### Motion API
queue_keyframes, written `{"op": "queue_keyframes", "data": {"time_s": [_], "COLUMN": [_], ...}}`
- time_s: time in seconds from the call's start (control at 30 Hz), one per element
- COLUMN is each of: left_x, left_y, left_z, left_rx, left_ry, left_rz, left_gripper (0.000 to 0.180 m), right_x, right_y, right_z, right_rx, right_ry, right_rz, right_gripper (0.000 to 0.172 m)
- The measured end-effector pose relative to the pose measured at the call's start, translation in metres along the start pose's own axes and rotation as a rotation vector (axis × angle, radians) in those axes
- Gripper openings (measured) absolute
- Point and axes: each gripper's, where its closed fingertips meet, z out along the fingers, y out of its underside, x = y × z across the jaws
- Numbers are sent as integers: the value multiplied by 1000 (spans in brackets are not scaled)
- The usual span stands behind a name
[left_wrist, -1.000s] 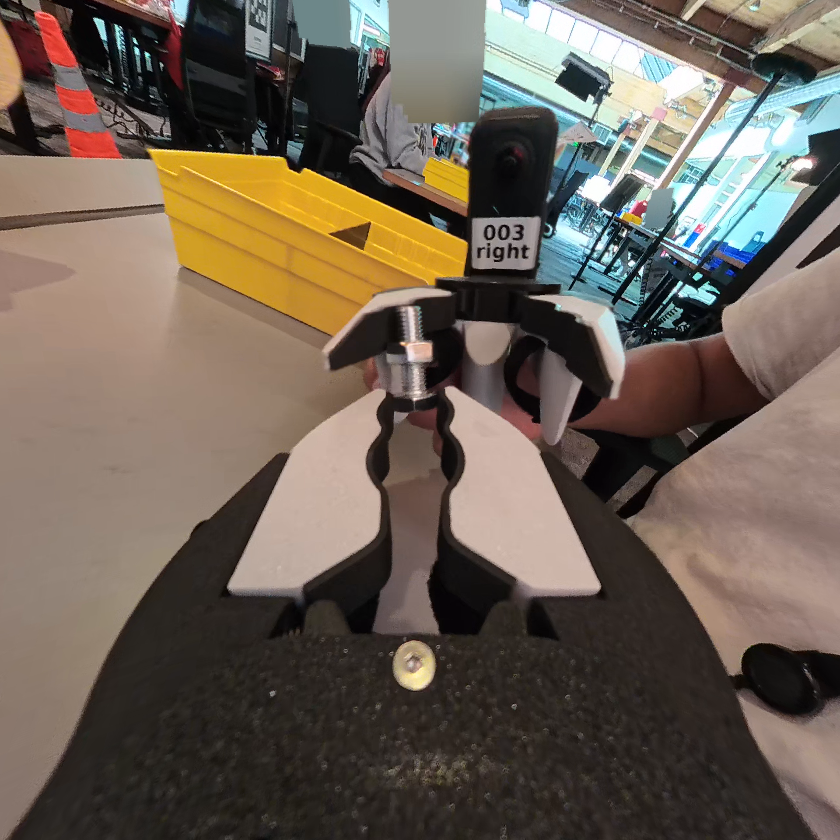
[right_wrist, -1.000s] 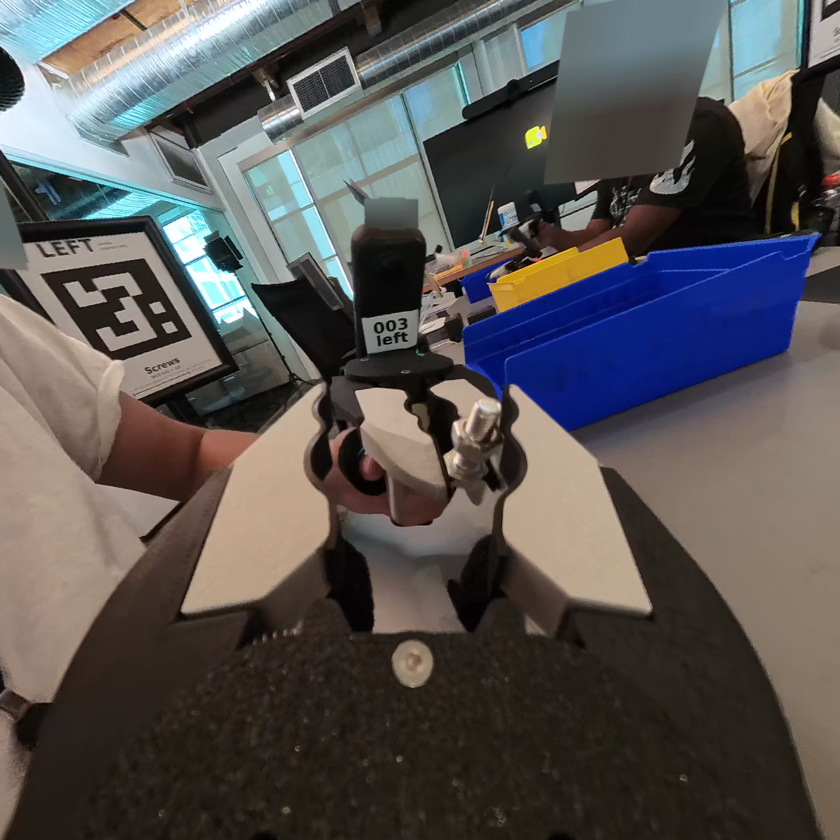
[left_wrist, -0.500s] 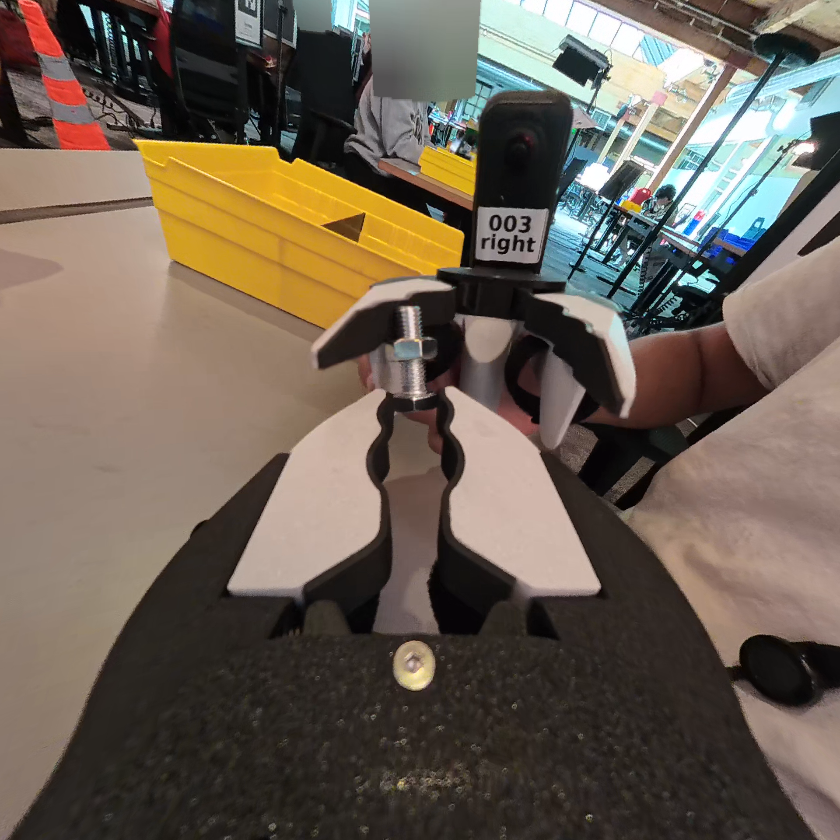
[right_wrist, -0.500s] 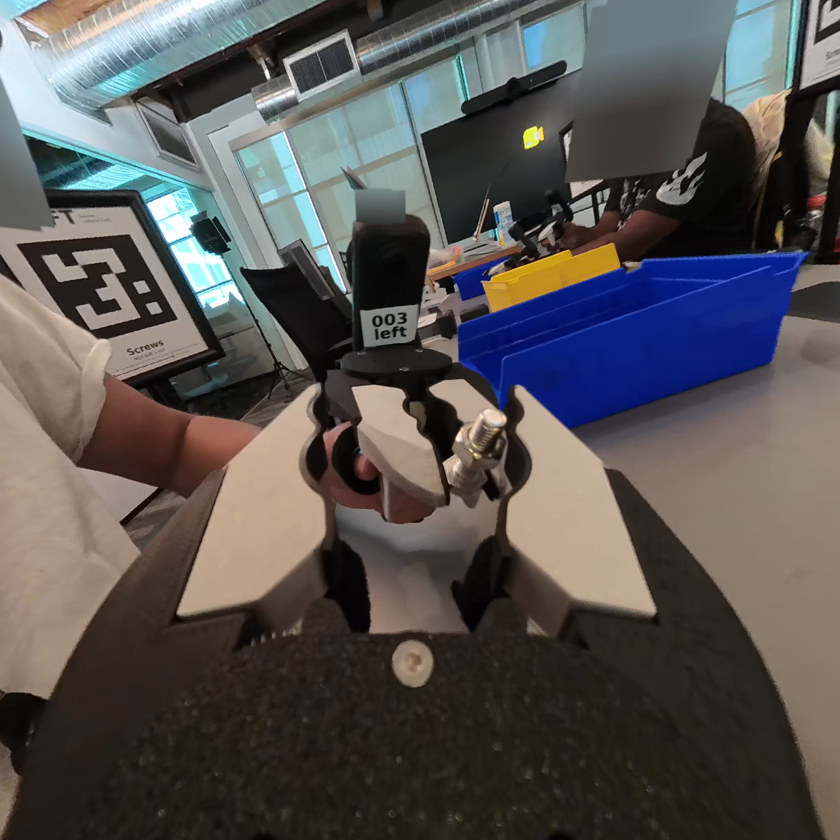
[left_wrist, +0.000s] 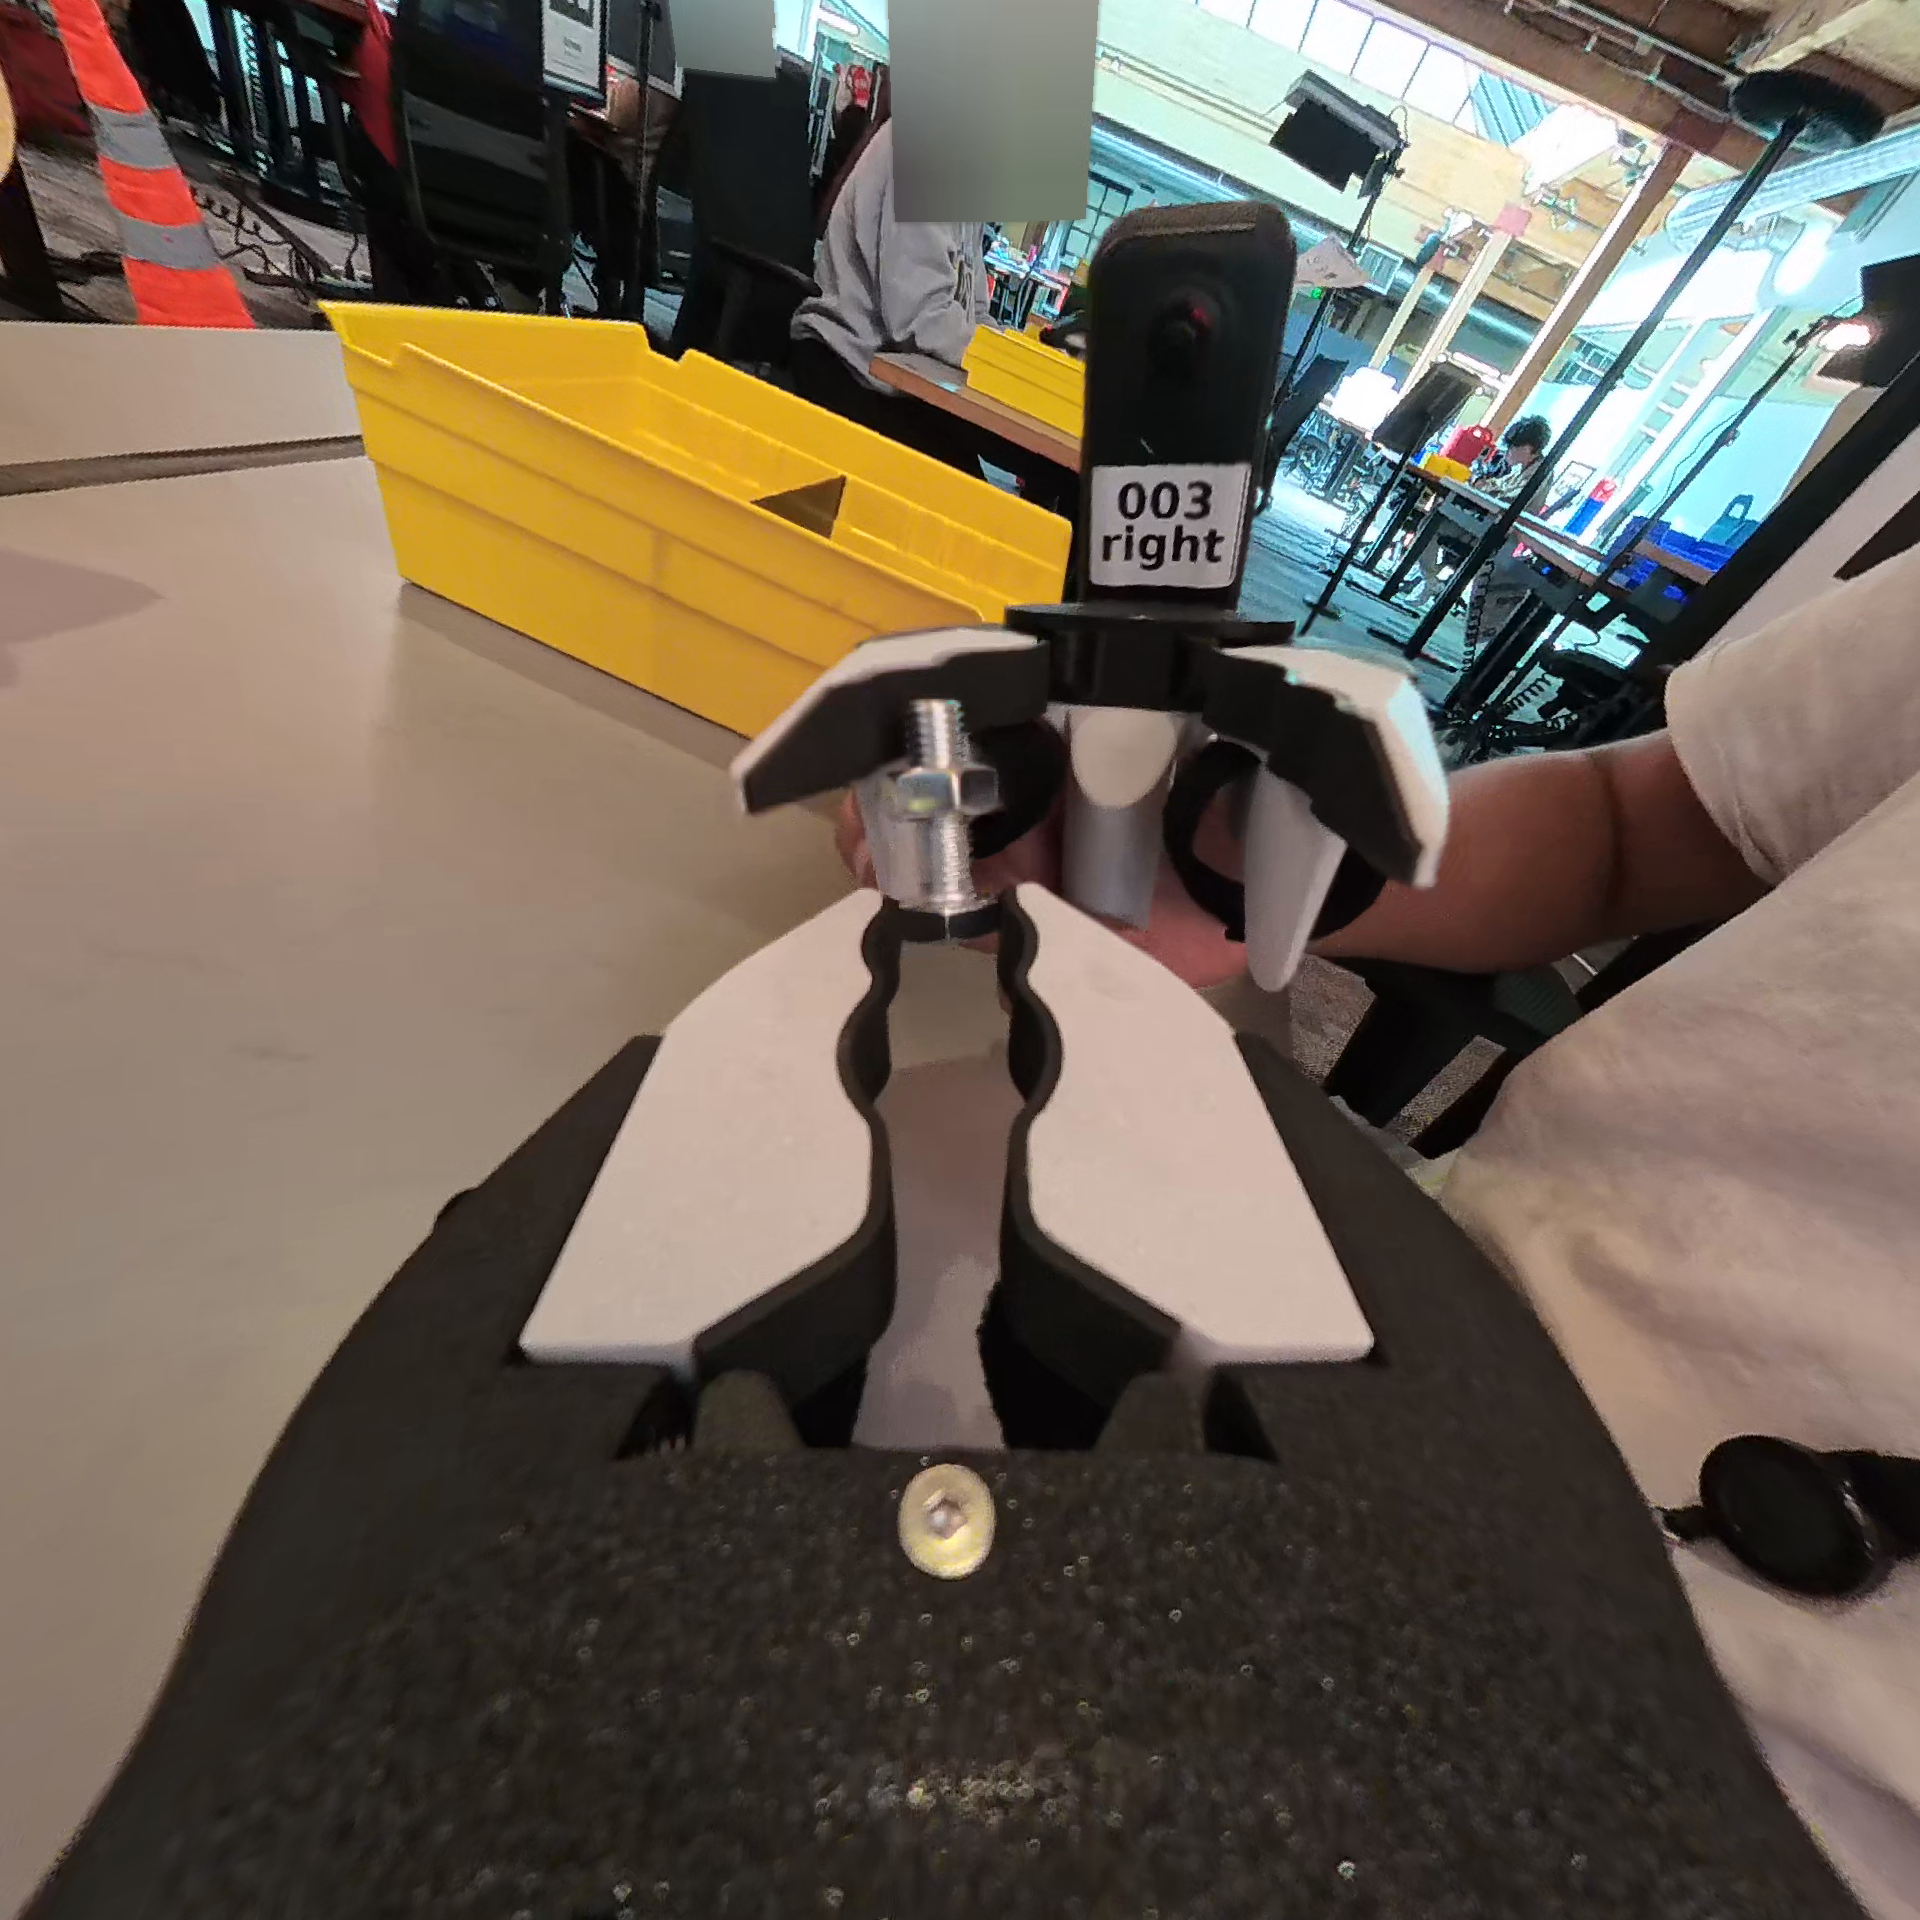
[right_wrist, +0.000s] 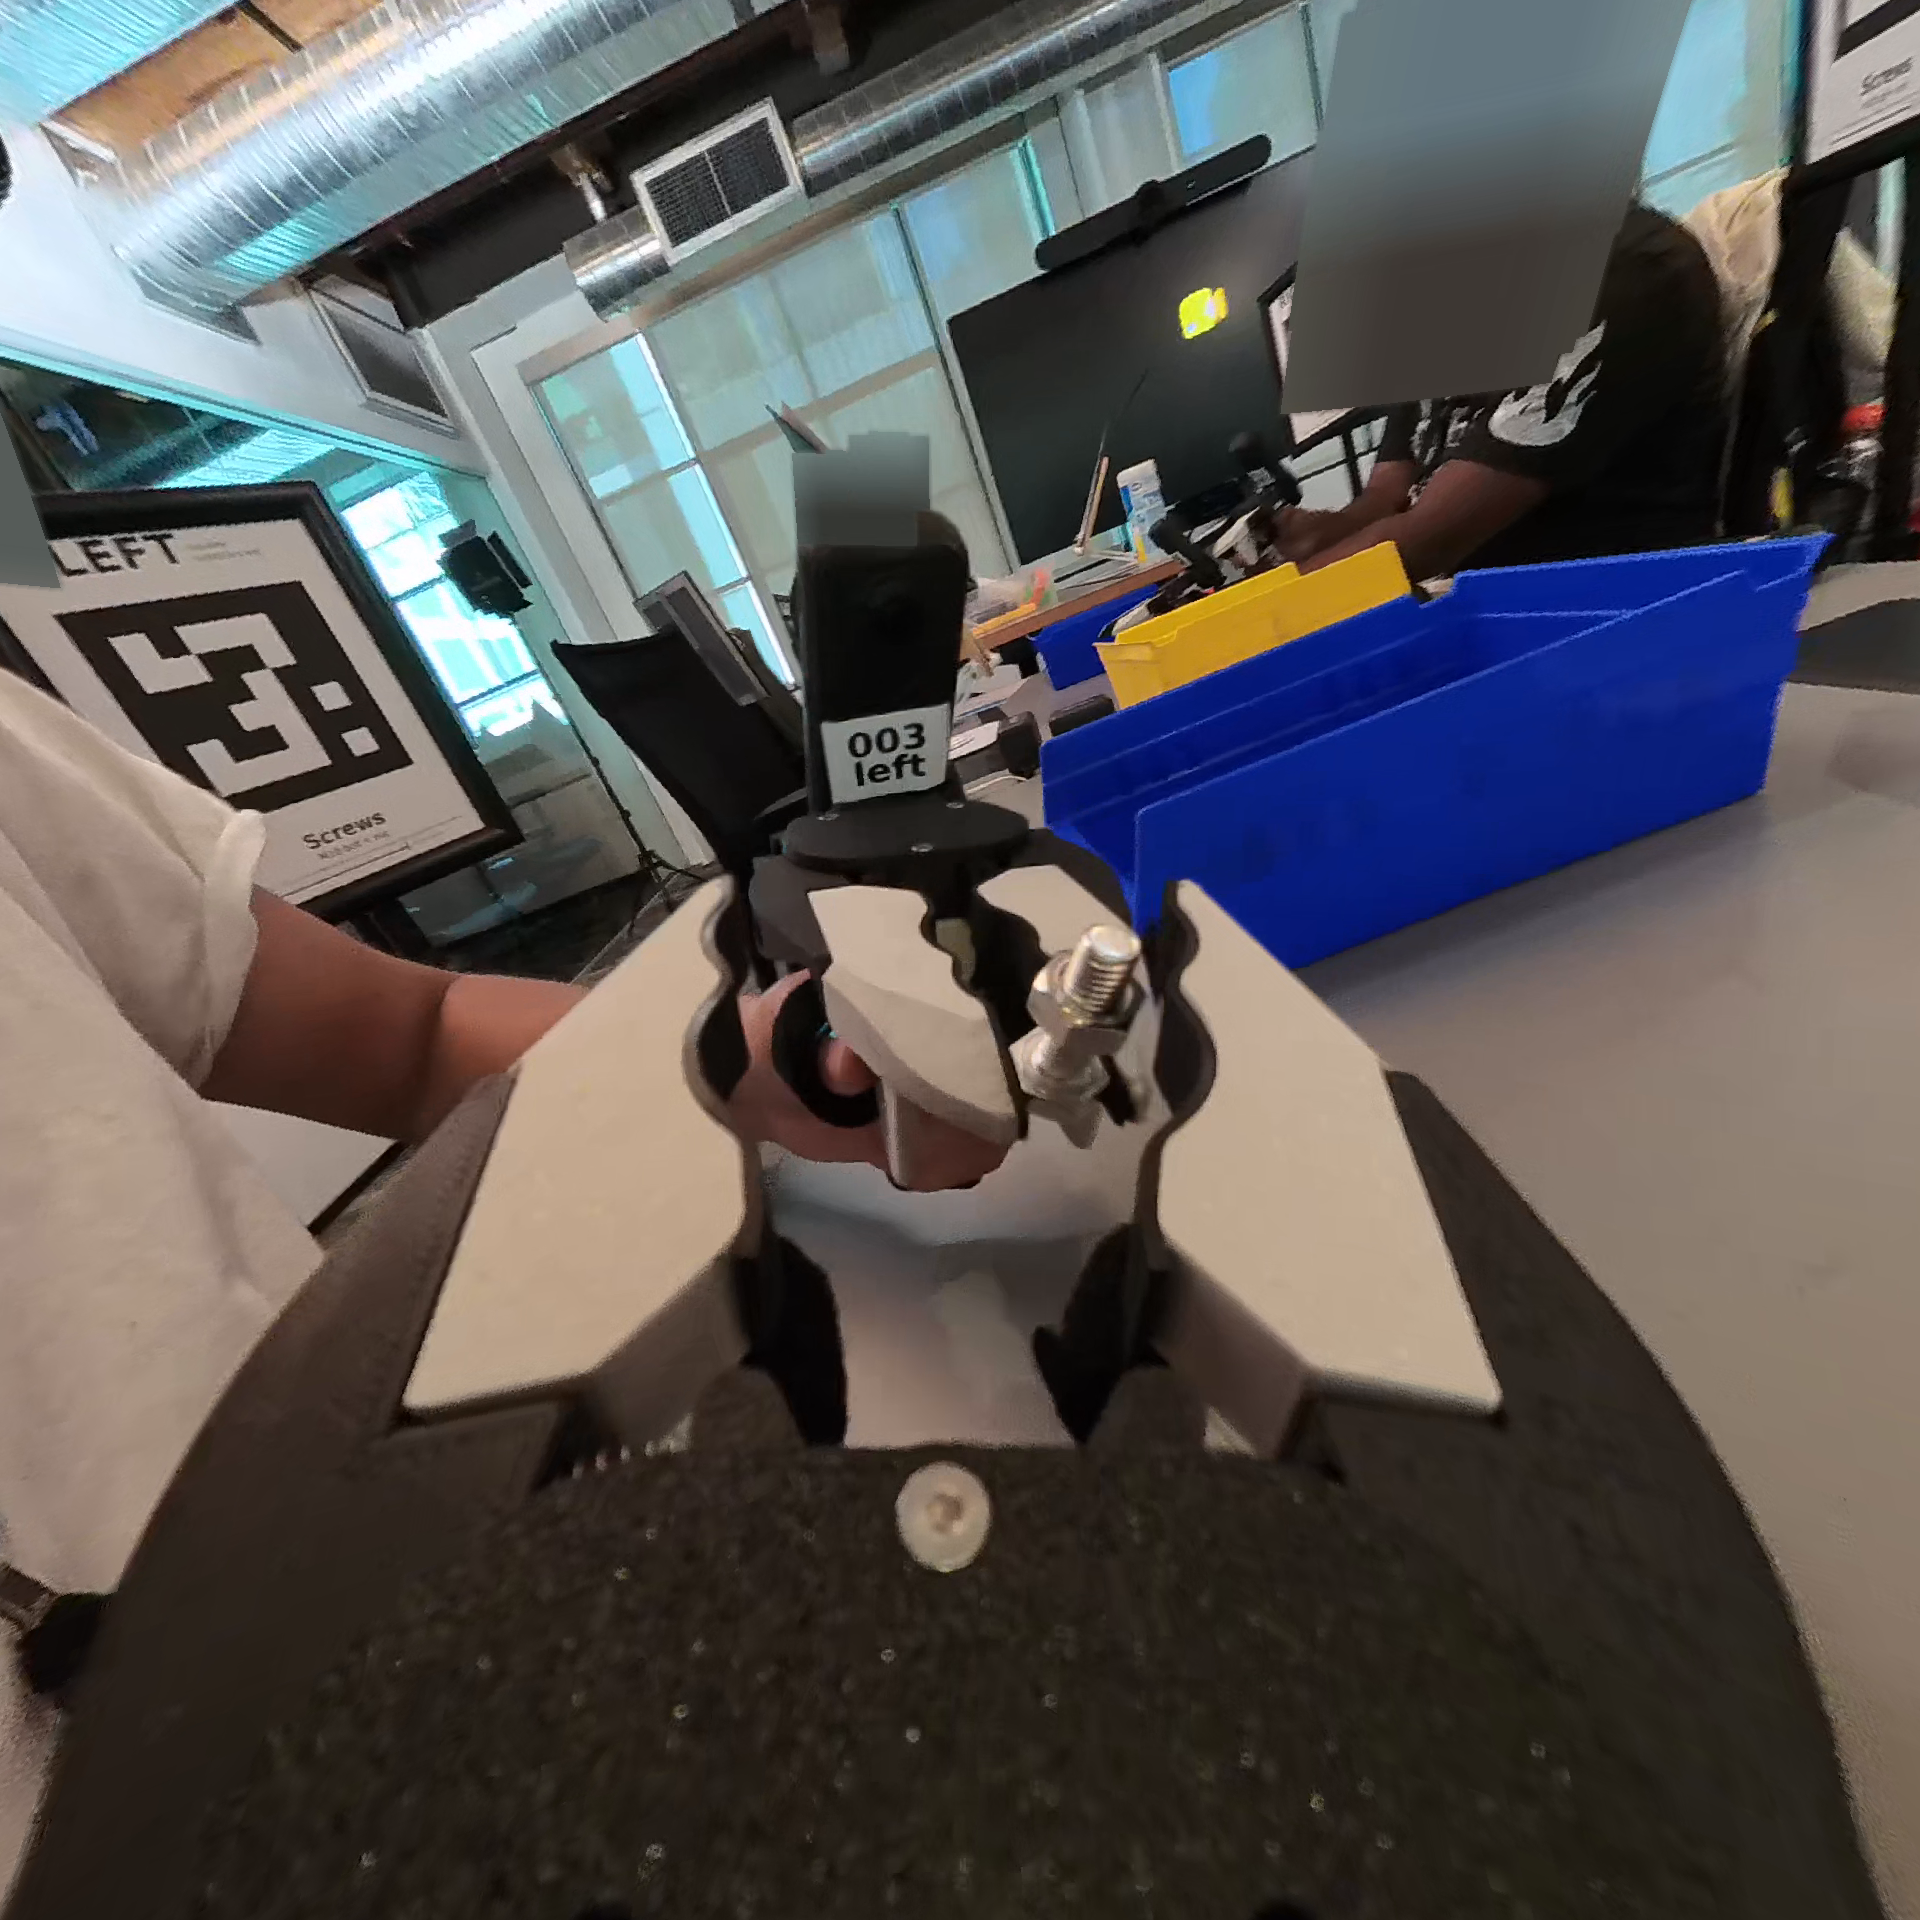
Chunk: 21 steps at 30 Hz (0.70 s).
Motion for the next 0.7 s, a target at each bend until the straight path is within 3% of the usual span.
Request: {"op": "queue_keyframes", "data": {"time_s": [0.2, 0.47, 0.7], "left_x": [-13, 3, -10], "left_y": [-5, 5, -3], "left_z": [-12, 6, -8], "left_rx": [31, -22, 16], "left_ry": [-36, 19, -30], "left_rz": [-20, 7, -7], "left_gripper": [17, 18, 18], "right_x": [8, -1, 9], "right_y": [3, 7, 5], "right_z": [-16, 6, -19], "right_rx": [-25, -28, -42], "right_ry": [68, 0, 67], "right_rz": [-37, 5, -36], "right_gripper": [76, 83, 78]}}
